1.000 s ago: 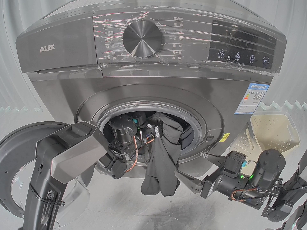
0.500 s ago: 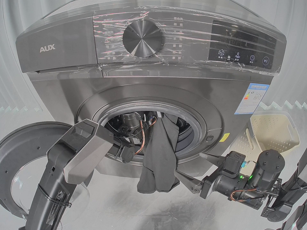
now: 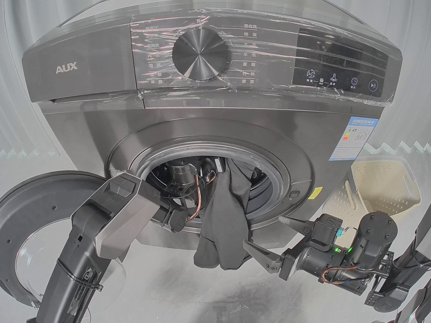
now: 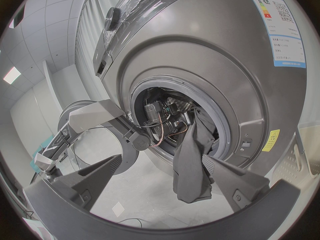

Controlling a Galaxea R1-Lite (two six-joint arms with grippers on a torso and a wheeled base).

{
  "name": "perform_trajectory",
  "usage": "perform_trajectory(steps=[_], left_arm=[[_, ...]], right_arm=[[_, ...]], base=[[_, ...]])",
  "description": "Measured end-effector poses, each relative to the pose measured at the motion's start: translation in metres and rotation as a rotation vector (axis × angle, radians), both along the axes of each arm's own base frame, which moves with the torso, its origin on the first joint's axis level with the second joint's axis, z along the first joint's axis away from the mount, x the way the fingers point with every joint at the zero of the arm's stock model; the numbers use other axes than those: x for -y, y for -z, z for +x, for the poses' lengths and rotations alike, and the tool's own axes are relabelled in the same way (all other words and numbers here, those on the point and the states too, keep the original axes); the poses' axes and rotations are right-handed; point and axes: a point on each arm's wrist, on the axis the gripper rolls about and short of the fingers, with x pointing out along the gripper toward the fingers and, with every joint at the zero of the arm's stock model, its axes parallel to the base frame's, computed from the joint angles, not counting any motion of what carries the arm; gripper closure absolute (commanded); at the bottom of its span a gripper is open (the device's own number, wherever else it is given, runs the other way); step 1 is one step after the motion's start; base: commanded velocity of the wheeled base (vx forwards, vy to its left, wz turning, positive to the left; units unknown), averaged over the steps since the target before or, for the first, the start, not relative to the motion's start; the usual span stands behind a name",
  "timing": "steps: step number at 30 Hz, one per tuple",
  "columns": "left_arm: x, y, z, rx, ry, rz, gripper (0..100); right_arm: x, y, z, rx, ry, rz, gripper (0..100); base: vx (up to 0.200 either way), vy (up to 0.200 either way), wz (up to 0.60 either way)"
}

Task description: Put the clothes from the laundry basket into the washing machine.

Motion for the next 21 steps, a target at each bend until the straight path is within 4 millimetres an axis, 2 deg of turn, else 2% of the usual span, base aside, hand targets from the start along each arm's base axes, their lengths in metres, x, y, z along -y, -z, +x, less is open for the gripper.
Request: perform_trajectory(steps=[6, 9, 21], left_arm=[[-0.006, 0.019, -0.015, -0.125, 0.006, 0.063, 0], [-0.01, 0.022, -0.025, -0.179, 0.01, 0.094, 0], [-0.024, -0.004, -0.065, -0.256, 0.049, 0.144, 0]], right_arm=[[0.0, 0.0, 0.0, 0.0, 0.001, 0.0, 0], [0.0, 0.0, 0.0, 0.001, 0.001, 0.0, 0], [0.0, 0.0, 0.0, 0.001, 0.0, 0.001, 0]], base=[[0.0, 0.0, 0.0], [0.0, 0.0, 0.0], [0.0, 0.0, 0.0]])
